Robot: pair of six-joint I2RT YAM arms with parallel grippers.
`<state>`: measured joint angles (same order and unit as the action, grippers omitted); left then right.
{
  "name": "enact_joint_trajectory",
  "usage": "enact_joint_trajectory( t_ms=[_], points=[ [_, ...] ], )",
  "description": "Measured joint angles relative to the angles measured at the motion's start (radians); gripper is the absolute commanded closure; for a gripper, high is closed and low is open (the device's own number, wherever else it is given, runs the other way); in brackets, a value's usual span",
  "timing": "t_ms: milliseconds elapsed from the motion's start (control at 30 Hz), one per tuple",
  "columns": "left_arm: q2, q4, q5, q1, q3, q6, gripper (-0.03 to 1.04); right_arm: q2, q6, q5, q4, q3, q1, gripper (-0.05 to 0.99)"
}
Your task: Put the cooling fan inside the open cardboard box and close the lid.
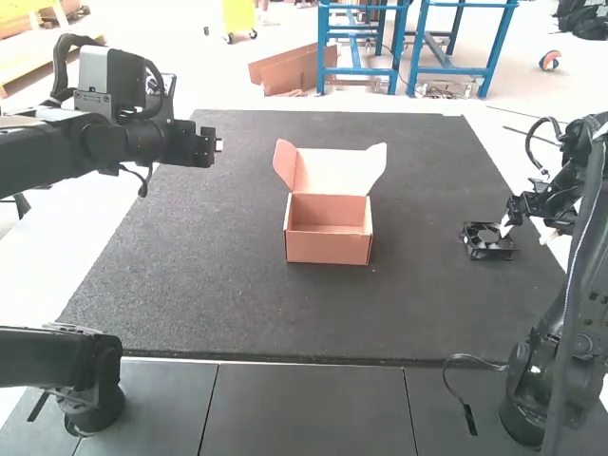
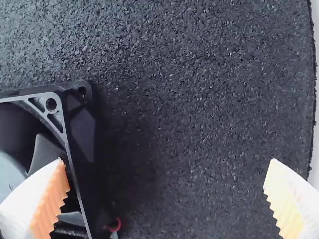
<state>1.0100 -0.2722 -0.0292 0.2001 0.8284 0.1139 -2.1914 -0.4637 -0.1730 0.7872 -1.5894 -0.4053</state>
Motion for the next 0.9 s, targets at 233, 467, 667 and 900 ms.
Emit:
enact_joint_trajectory(
  t_ms=[233, 467, 667, 900],
  points=[
    [0.000, -0.001, 0.000, 0.000, 0.000, 0.000, 0.04, -0.023, 0.011, 0.008, 0.014, -0.013, 0.000, 0.24],
    [0.000, -0.010, 0.000, 0.000, 0.014, 0.000, 0.04, -0.025, 0.045, -0.042, 0.035, -0.013, 0.002, 0.83],
    [0.000, -0.026, 0.001, -0.002, 0.045, 0.000, 0.04, -0.025, 0.083, -0.074, 0.037, -0.013, 0.004, 0.95],
    [0.000, -0.031, 0.002, -0.004, 0.047, 0.000, 0.04, -0.019, 0.152, -0.083, 0.032, -0.012, 0.004, 0.95]
  ],
)
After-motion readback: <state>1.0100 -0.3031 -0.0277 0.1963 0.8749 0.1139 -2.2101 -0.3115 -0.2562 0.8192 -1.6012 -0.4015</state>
